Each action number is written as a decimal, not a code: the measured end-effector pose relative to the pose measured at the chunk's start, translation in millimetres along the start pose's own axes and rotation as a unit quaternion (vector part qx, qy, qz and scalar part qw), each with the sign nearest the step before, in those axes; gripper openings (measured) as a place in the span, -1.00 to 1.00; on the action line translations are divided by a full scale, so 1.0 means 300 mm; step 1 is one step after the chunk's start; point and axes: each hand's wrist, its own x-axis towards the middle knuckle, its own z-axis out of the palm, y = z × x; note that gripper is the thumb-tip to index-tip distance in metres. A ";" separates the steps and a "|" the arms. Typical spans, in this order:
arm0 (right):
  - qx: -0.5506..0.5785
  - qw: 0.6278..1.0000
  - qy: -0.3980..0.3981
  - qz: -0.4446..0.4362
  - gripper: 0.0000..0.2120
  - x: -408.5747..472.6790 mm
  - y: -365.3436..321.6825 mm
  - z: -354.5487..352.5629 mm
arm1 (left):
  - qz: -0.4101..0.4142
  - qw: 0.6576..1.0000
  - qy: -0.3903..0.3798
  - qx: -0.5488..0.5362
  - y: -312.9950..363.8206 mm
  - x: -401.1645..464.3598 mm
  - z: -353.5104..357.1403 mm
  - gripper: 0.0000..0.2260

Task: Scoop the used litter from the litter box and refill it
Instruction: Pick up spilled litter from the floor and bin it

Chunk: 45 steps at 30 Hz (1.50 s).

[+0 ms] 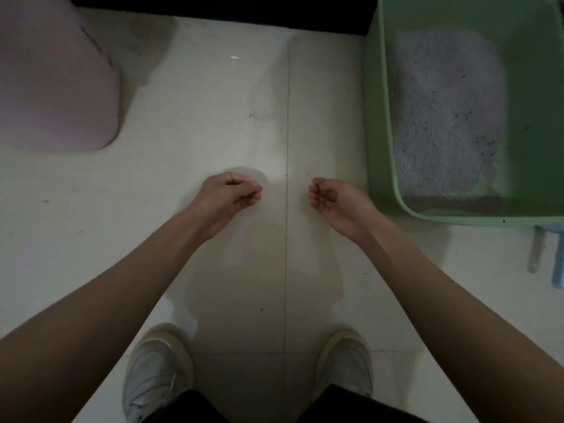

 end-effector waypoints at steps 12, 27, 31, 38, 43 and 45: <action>-0.119 0.988 -0.101 -0.021 -0.79 -0.238 -0.216 0.464 | 0.066 0.998 0.012 0.004 0.420 -0.294 -0.150 -0.83; -0.271 0.895 -0.349 -0.057 -0.32 -0.527 -0.403 1.268 | 0.169 0.964 0.198 0.051 0.932 -0.510 -0.631 -0.55; -0.273 0.891 -0.358 -0.054 -0.39 -0.510 -0.374 1.267 | 0.169 0.953 0.212 0.134 0.929 -0.513 -0.618 -0.60; -0.284 0.890 -0.320 -0.158 -0.74 -0.517 -0.378 1.102 | 0.401 0.809 0.324 0.283 0.832 -0.514 -0.565 -0.77; -0.326 0.894 -0.219 -0.215 -0.81 -0.476 -0.321 0.914 | 0.445 0.792 0.244 0.340 0.705 -0.498 -0.442 -0.64; -0.402 0.861 -0.186 -0.251 -0.83 -0.432 -0.274 0.814 | 0.436 0.805 0.194 0.352 0.614 -0.472 -0.385 -0.71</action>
